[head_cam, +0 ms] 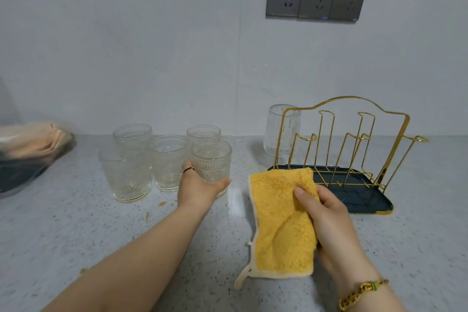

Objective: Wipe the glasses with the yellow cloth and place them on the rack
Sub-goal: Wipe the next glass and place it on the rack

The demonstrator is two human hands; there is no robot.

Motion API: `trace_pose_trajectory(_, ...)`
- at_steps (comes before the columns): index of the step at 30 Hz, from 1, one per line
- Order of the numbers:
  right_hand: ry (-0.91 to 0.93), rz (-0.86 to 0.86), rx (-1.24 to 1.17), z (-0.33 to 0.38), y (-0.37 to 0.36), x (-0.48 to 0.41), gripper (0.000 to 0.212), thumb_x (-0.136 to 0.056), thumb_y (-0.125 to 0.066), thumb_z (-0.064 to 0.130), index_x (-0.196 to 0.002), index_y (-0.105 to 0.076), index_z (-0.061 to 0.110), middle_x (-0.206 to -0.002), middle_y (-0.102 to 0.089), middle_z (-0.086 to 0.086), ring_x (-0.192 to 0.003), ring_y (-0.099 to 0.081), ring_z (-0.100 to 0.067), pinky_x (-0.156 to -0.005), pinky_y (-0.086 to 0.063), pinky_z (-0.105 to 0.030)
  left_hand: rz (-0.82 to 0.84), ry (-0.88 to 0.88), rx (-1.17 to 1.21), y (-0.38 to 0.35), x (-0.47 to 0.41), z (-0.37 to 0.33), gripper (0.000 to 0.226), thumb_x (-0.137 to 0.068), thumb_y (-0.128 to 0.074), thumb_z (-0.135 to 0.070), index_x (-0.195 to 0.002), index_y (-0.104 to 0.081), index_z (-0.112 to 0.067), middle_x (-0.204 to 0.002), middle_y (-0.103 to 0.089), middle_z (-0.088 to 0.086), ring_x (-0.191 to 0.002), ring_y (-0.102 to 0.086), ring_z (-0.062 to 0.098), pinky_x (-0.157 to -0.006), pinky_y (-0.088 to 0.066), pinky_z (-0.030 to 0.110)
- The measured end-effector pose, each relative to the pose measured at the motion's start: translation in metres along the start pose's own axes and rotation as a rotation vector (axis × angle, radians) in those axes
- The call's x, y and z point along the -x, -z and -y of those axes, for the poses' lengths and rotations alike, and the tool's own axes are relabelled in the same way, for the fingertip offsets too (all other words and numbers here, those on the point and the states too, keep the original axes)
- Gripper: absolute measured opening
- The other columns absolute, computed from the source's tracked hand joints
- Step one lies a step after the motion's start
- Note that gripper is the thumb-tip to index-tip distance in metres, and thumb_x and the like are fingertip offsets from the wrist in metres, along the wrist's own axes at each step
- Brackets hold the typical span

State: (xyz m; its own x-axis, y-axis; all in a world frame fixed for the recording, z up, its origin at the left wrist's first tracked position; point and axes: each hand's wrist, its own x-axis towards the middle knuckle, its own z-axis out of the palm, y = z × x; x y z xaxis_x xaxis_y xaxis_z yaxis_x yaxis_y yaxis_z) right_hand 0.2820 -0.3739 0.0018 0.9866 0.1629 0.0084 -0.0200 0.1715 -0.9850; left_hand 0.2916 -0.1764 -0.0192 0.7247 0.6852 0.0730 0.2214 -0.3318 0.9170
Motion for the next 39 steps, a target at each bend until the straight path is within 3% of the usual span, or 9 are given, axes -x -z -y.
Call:
trace_pose_trajectory(7,0.212,-0.054,0.222,-0.003,-0.009,0.011,0.013,-0.083,-0.059,0.013,-0.075,-0.06,0.023,-0.079,-0.062,-0.002,-0.076,-0.058,-0.019,-0.069,-0.049,-0.033,0.074,-0.082,0.065,0.034,0.017,-0.004,0.083,-0.064,-0.082,-0.024,-0.131,-0.037,-0.005,-0.131,-0.05,0.003,-0.116,-0.049,0.018,-0.096,-0.039,0.025)
trace_pose_trajectory(12,0.291,-0.082,0.272,-0.006,-0.021,0.03,0.015,-0.082,-0.06,0.012,-0.076,-0.058,0.026,-0.079,-0.06,0.001,-0.076,-0.056,-0.015,-0.067,-0.046,-0.031,0.154,-0.099,0.263,0.08,0.044,-0.008,0.046,-0.071,-0.077,-0.012,-0.107,-0.049,-0.015,-0.099,-0.059,-0.004,-0.08,-0.056,0.005,-0.066,-0.042,0.011)
trace_pose_trajectory(14,0.306,-0.055,0.302,-0.008,-0.031,0.041,0.015,-0.082,-0.06,0.011,-0.075,-0.058,0.024,-0.077,-0.059,0.001,-0.074,-0.054,-0.014,-0.062,-0.043,-0.028,0.201,-0.104,0.307,0.101,0.057,0.0,0.038,-0.073,-0.074,-0.013,-0.099,-0.049,-0.022,-0.095,-0.059,-0.007,-0.081,-0.056,0.003,-0.061,-0.042,0.007)
trace_pose_trajectory(18,0.316,0.024,0.311,0.003,-0.054,0.058,0.011,-0.081,-0.061,0.012,-0.074,-0.058,0.02,-0.076,-0.059,0.0,-0.073,-0.054,-0.015,-0.063,-0.044,-0.028,0.242,-0.047,0.422,0.134,0.07,0.021,0.032,-0.072,-0.076,-0.016,-0.094,-0.054,-0.026,-0.097,-0.065,-0.007,-0.089,-0.061,0.008,-0.07,-0.043,0.019)
trace_pose_trajectory(22,0.327,0.08,0.248,0.012,-0.093,0.072,0.008,-0.081,-0.062,0.016,-0.075,-0.059,0.021,-0.076,-0.06,0.001,-0.073,-0.057,-0.016,-0.064,-0.047,-0.029,0.267,-0.016,0.539,0.157,0.081,0.034,0.058,-0.049,-0.083,-0.03,-0.1,-0.061,-0.018,-0.086,-0.074,-0.004,-0.085,-0.068,0.011,-0.073,-0.047,0.026)
trace_pose_trajectory(27,0.331,0.188,0.183,-0.013,-0.15,0.093,0.009,-0.075,-0.067,0.015,-0.072,-0.065,0.023,-0.07,-0.068,0.002,-0.071,-0.063,-0.014,-0.068,-0.052,-0.03,0.276,-0.007,0.642,0.167,0.089,0.045,0.048,-0.059,-0.073,-0.032,-0.102,-0.063,-0.011,-0.087,-0.076,0.003,-0.086,-0.071,0.023,-0.08,-0.053,0.039)
trace_pose_trajectory(31,0.497,0.227,0.214,-0.034,-0.17,0.099,0.032,-0.058,-0.063,0.049,-0.087,-0.065,0.039,-0.101,-0.065,0.019,-0.098,-0.055,0.003,-0.085,-0.042,-0.01,0.276,0.001,0.771,0.175,0.081,0.055,0.051,-0.056,-0.069,-0.033,-0.099,-0.063,-0.004,-0.081,-0.074,0.01,-0.072,-0.071,0.021,-0.062,-0.055,0.032)
trace_pose_trajectory(35,0.682,0.317,0.378,-0.028,-0.173,0.097,0.049,-0.055,-0.056,0.071,-0.103,-0.046,0.068,-0.132,-0.027,0.038,-0.125,-0.024,0.013,-0.1,-0.023,-0.003,0.377,-0.028,0.895,0.177,0.079,0.055,0.06,-0.05,-0.073,-0.038,-0.099,-0.067,-0.004,-0.096,-0.073,0.016,-0.085,-0.071,0.026,-0.067,-0.059,0.033)
trace_pose_trajectory(39,0.718,0.467,0.369,-0.02,-0.183,0.093,0.053,-0.072,-0.049,0.053,-0.121,-0.032,0.062,-0.145,-0.02,0.023,-0.128,-0.018,0.019,-0.096,-0.019,0.004,0.424,-0.092,0.959,0.18,0.08,0.053,0.043,-0.05,-0.068,-0.042,-0.083,-0.077,-0.015,-0.093,-0.074,0.012,-0.085,-0.071,0.021,-0.066,-0.057,0.027)
